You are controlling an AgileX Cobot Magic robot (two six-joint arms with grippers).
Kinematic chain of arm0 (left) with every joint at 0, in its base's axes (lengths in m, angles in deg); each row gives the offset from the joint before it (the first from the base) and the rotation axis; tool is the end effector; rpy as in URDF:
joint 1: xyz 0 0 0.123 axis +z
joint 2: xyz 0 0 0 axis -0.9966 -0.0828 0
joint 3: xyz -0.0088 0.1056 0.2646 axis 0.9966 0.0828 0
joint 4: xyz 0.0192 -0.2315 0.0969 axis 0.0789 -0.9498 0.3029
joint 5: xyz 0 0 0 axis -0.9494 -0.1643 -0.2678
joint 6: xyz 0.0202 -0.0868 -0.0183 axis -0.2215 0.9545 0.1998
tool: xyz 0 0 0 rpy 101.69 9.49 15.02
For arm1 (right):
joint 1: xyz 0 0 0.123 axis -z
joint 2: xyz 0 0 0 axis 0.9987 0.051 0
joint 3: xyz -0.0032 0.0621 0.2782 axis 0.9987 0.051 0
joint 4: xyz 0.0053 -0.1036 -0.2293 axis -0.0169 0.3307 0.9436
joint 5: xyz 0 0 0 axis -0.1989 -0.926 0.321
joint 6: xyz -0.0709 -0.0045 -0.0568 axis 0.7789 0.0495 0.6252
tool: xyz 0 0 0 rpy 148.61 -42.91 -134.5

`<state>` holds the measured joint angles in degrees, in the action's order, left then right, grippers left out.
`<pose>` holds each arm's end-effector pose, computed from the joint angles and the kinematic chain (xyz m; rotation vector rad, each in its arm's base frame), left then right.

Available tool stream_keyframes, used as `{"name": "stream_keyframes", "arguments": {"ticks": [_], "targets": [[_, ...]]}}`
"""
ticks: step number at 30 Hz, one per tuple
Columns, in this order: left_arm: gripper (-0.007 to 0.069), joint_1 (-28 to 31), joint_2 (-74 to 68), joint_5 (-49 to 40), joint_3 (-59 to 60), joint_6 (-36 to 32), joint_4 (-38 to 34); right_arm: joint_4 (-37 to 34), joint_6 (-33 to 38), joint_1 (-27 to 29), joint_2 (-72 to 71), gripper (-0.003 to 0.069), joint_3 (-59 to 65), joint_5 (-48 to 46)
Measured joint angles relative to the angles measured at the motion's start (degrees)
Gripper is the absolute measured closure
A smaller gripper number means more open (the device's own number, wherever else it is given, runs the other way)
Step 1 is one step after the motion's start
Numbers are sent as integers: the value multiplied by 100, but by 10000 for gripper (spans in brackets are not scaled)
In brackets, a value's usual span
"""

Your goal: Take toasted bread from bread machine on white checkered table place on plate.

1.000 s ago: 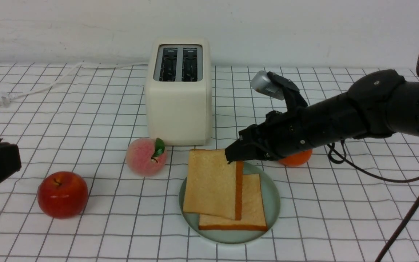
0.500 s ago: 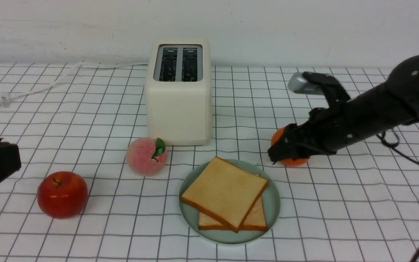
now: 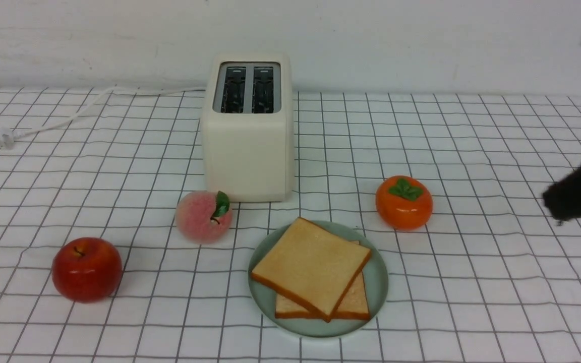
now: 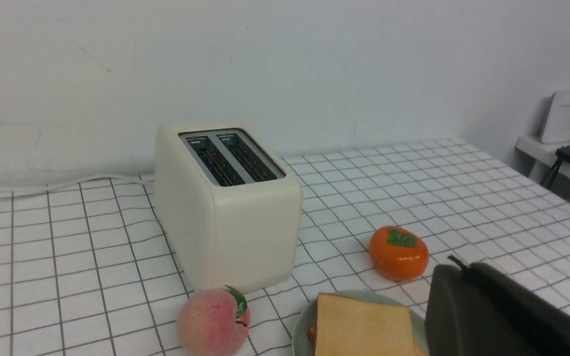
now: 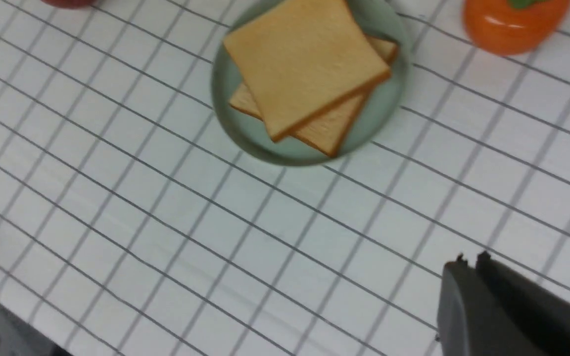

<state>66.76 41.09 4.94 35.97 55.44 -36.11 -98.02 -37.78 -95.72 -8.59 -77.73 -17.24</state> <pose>0.0517 -0.0313 0.3679 0.2476 1.5953 -0.4882 0.1756 0.0596 0.4090 -0.5090 2.4267 0.4614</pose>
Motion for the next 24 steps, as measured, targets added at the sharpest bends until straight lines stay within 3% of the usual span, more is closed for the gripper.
{"name": "stream_keyframes", "arguments": {"ticks": [10, 13, 16, 17, 18, 20, 24], "targets": [[638, 0, 1994, 461, 1622, 534, -6, 1310, -1004, 0, -2710, 666, 1712, 169], [638, 0, 1999, 634, 2007, 551, -19, 1447, -1371, 0, -3347, 665, 2478, 960], [638, 0, 1999, 678, 2320, 551, -19, 1473, -1830, 0, -3675, 662, 3362, 2519], [638, 0, 1999, 686, 2371, 551, -20, 1472, -1890, 0, -3680, 662, 3411, 2624], [638, 0, 1999, 720, 2518, 551, -20, 1389, -2146, 0, -3699, 659, 3828, 3620], [638, 0, 1988, 715, 2663, 554, -20, 1304, -2361, 0, -3699, 658, 4252, 4644], [638, 0, 1982, 618, 2891, 554, -20, 1248, -2495, 0, -3699, 655, 4926, 5913]]}}
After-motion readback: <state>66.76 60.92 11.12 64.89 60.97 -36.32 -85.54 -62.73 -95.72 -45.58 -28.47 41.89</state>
